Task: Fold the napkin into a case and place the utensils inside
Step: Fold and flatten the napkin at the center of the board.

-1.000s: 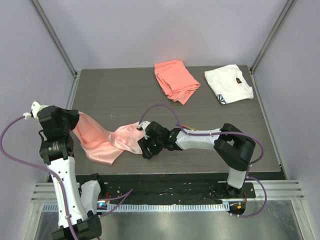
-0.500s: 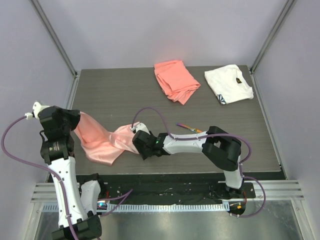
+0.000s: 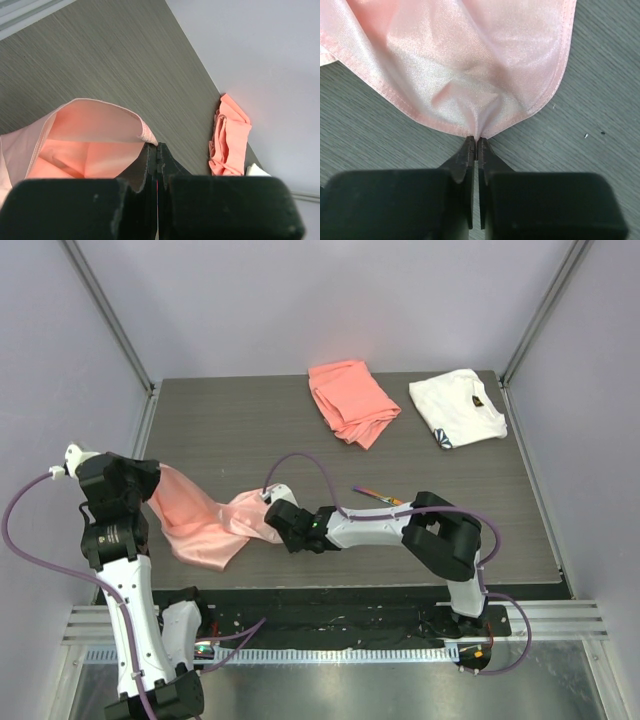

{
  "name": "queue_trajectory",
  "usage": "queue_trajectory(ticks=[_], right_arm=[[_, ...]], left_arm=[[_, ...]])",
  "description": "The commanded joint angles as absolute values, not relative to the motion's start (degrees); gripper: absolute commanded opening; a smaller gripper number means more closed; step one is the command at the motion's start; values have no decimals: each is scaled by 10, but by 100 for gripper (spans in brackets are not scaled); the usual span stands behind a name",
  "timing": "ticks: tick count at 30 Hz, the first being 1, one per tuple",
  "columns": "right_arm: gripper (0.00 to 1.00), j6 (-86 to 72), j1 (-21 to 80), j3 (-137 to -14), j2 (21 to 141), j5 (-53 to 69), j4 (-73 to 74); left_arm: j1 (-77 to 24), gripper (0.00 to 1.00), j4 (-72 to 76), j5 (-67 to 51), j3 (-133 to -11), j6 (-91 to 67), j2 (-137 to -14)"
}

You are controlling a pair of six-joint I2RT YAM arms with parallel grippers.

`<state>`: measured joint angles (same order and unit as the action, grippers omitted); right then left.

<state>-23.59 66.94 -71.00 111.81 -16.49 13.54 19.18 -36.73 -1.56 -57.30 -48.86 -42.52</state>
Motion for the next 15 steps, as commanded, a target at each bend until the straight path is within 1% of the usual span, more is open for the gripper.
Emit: queue_trajectory(ticks=[1,6,7,9,13,15], right_arm=[[1,-194,670,-700,1100,-198,148],[1,-131,671,-743,1004,-261,203],[1,-121,671,-760,966,-274,210],[1,-87,671,-775,927,-296,220],[1,-27,671,-816,810,-312,221],[1,-5,670,-835,774,-315,221]], left_arm=[[191,0,-351,-9,-589,-474,-420],[190,0,-345,-4,-625,-466,-430],[191,0,-341,12,-642,-464,-432],[190,0,-340,21,-664,-464,-435],[190,0,-352,30,-758,-464,-437],[190,0,-357,31,-810,-463,-432]])
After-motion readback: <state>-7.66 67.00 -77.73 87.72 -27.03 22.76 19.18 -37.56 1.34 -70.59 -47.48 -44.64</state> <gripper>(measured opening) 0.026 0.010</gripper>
